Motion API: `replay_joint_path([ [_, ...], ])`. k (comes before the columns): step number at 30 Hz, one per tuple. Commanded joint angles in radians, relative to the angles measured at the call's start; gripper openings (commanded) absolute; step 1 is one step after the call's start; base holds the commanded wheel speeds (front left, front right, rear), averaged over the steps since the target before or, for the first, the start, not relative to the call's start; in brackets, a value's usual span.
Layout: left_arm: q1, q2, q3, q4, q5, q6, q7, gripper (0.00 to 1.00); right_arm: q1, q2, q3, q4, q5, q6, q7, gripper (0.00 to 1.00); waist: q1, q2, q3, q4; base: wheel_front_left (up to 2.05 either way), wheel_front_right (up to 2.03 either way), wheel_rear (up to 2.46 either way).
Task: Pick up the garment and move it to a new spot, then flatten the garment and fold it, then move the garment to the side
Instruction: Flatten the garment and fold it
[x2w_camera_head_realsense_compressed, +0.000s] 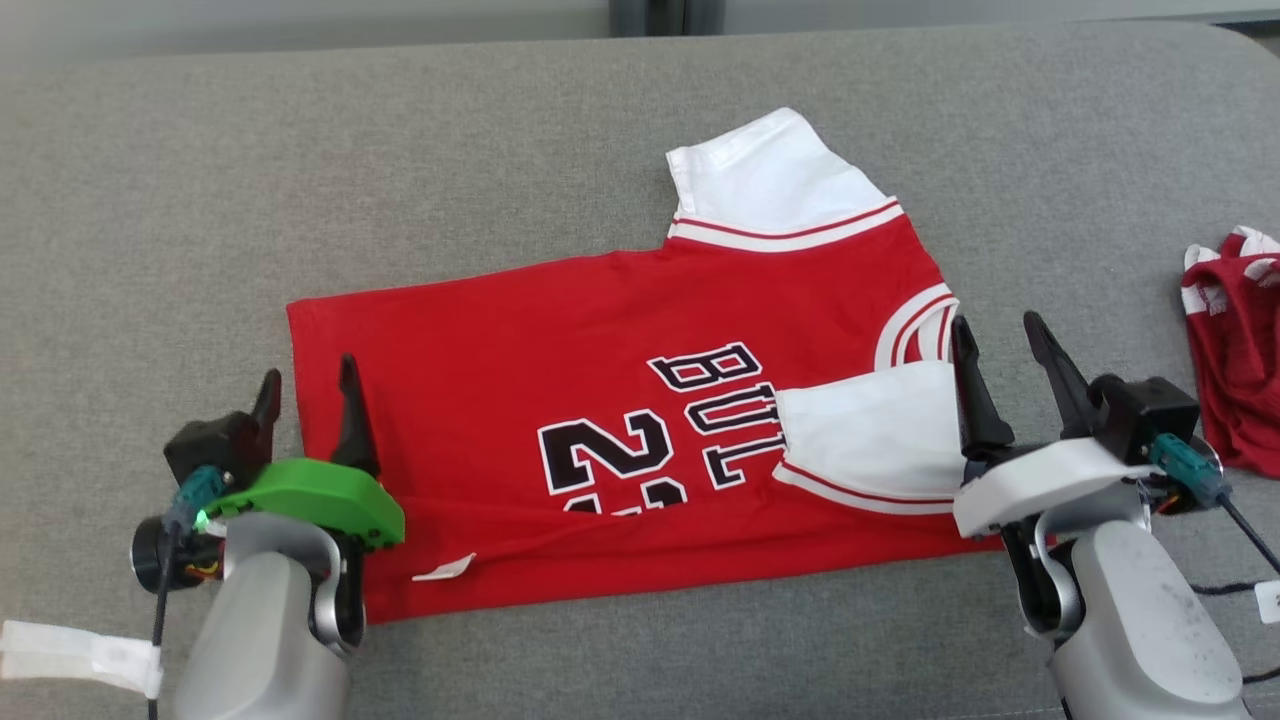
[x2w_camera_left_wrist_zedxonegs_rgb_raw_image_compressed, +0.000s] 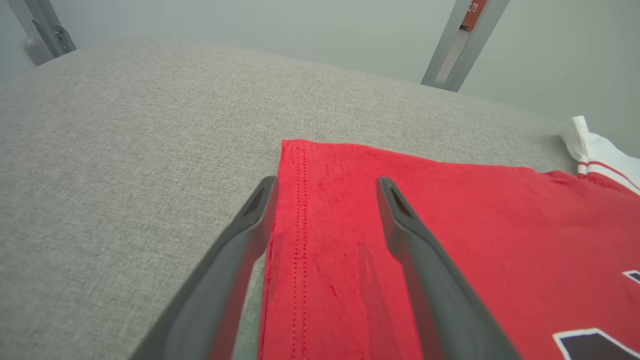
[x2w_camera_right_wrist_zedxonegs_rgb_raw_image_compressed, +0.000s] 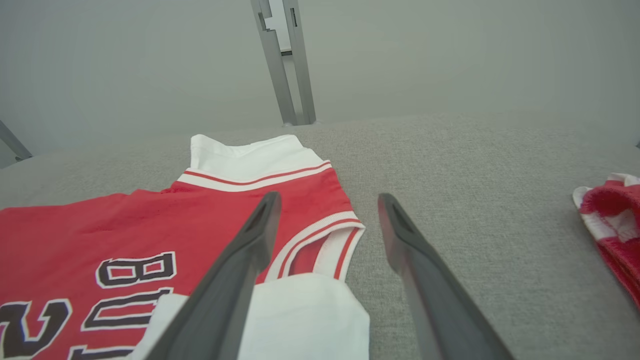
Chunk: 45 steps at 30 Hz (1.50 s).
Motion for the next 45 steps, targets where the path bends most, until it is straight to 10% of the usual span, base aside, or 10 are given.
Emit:
replay_joint_path([
  [1, -0.042, 0.013, 0.014, 0.026, 0.007, 0.000, 0.000, 1.00, -0.031, -0.003, 0.009, 0.007, 0.005, -0.001, 0.000, 1.00, 0.0000, 0.0000, 0.068, -0.021, 0.00, 0.00, 0.00],
  [17, -0.290, 0.071, 0.012, 0.307, 0.026, -0.092, 0.005, 1.00, -0.256, -0.084, 0.135, 0.046, 0.021, -0.001, 0.000, 1.00, 0.0000, 0.0000, 0.208, -0.045, 0.00, 0.00, 0.00],
  [19, -0.288, 0.061, 0.005, 0.317, 0.030, -0.100, 0.009, 0.00, -0.288, -0.099, 0.151, 0.082, 0.018, -0.001, 0.000, 1.00, 0.0000, 0.0000, 0.214, -0.041, 0.00, 0.00, 0.00],
  [45, -0.346, -0.011, -0.249, 0.110, -0.072, -0.109, 0.002, 0.00, -0.857, -0.221, 0.307, 0.557, 0.090, -0.001, 0.320, 1.00, 0.0000, 0.0000, 0.346, 0.224, 0.00, 0.00, 0.00],
])
